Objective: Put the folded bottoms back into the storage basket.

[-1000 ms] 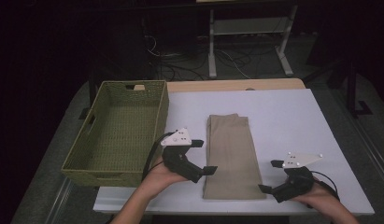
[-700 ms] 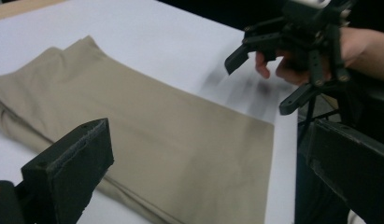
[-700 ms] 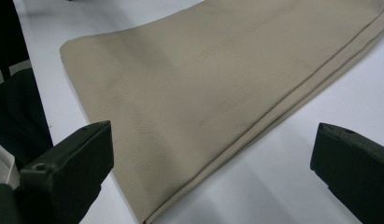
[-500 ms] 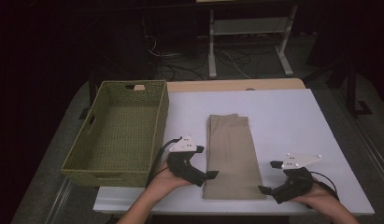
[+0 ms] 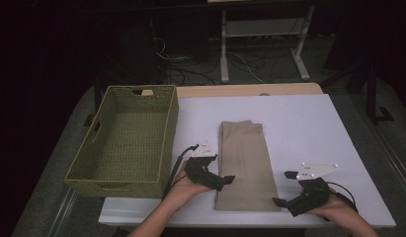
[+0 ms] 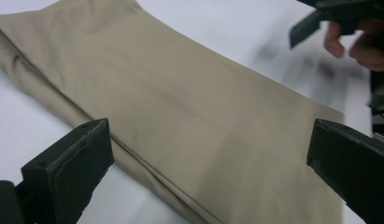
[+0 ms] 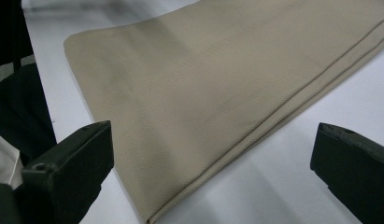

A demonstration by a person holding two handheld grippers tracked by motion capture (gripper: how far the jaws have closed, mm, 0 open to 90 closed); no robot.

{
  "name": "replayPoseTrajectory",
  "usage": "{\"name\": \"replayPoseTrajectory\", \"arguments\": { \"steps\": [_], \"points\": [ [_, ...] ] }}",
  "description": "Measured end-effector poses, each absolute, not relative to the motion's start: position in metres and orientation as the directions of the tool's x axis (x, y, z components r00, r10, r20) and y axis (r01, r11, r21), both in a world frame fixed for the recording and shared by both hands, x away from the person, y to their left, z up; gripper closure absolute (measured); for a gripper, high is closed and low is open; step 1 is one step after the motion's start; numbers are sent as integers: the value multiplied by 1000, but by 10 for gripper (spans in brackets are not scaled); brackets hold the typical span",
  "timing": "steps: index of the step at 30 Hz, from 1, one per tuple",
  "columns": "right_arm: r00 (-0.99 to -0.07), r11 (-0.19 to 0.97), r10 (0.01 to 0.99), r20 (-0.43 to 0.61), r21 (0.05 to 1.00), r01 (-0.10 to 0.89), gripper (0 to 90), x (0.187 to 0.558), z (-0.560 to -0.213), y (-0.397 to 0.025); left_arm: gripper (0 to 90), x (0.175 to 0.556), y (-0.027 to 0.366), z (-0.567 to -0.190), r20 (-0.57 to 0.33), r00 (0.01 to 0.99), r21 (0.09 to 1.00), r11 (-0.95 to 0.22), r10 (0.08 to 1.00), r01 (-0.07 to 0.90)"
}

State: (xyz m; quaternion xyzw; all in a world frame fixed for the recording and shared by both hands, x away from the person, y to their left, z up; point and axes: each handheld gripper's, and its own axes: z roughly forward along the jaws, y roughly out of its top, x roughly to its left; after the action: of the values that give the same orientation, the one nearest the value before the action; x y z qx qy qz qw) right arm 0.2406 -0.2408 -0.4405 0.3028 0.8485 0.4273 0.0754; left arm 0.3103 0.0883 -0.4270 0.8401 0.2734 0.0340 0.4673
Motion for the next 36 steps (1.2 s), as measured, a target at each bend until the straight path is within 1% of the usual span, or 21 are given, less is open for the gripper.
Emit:
{"name": "replayPoseTrajectory", "arguments": {
  "steps": [6,8,12,15,18,22,25,27,29,36],
  "points": [
    [-805,449,578,133,772,450,0,240,-440,-241,9,322,85,-432,-190,836,791,-424,514,441],
    [-807,449,576,130,774,446,0,241,-440,-242,51,325,84,-431,-186,830,792,-421,525,443],
    [-807,450,576,129,774,445,0,240,-440,-241,68,334,79,-431,-182,818,788,-417,545,453],
    [-808,450,575,130,774,446,0,240,-440,-241,82,342,76,-431,-163,813,785,-426,559,450],
    [-807,449,575,132,774,446,0,240,-440,-241,129,349,73,-432,-160,804,785,-420,572,455],
    [-807,447,576,132,776,445,0,240,-439,-241,155,360,69,-432,-155,796,779,-423,585,462],
    [-807,445,576,133,777,446,0,240,-439,-242,193,370,66,-433,-147,787,778,-421,600,467],
    [-807,444,576,134,778,445,0,240,-439,-242,198,376,64,-434,-140,778,775,-422,612,471],
    [-808,444,574,134,778,445,0,239,-439,-242,224,383,63,-435,-139,772,771,-421,621,477],
    [-807,442,574,137,778,447,0,239,-439,-242,250,408,62,-439,-127,739,766,-408,662,497]
  ]
}}
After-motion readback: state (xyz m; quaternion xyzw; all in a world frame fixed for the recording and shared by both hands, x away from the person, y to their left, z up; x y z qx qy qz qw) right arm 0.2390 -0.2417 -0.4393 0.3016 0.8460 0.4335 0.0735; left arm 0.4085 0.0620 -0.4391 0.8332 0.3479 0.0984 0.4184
